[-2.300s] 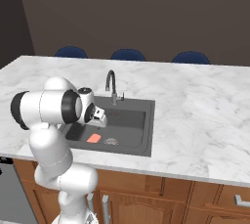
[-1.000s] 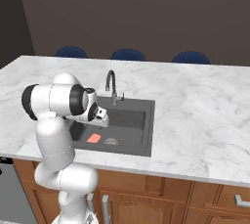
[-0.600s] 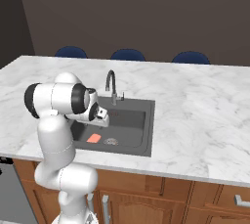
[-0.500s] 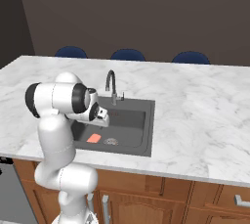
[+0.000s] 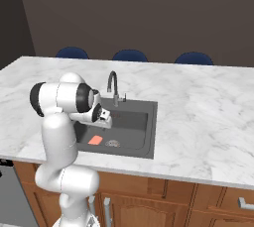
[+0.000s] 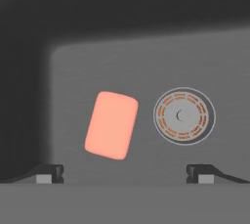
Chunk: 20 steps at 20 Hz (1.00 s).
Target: Pick up the bar soap and bar soap from the sink, and place them back in the cabinet, and close the cabinet doors.
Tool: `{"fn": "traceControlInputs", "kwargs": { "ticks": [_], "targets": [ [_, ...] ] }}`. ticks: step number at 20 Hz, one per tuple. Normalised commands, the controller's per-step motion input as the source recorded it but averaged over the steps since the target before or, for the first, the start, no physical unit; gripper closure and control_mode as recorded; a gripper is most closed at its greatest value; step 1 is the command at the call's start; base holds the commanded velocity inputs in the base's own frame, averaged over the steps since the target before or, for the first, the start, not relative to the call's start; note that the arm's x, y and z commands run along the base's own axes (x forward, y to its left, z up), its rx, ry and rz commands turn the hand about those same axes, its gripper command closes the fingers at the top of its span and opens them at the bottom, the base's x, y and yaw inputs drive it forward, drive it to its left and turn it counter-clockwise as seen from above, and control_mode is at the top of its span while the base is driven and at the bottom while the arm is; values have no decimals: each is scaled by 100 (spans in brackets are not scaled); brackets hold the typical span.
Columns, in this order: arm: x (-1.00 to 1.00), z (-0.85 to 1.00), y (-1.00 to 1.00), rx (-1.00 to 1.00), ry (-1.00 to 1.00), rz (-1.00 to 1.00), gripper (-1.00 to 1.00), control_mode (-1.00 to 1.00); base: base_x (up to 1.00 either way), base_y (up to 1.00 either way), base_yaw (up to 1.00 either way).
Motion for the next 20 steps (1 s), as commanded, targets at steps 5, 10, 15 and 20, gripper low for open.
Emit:
{"fn": "traceControlInputs", "kwargs": {
  "ticks": [5,10,15,20],
  "targets": [
    [12,-13,0,0,0,0,-100,-100,0,0,0],
    [14,-13,0,0,0,0,-100,-100,0,0,0],
    [9,-17,0,0,1,0,-100,-100,0,0,0],
    [14,-17,0,0,1,0,-100,-100,0,0,0]
  ]
}}
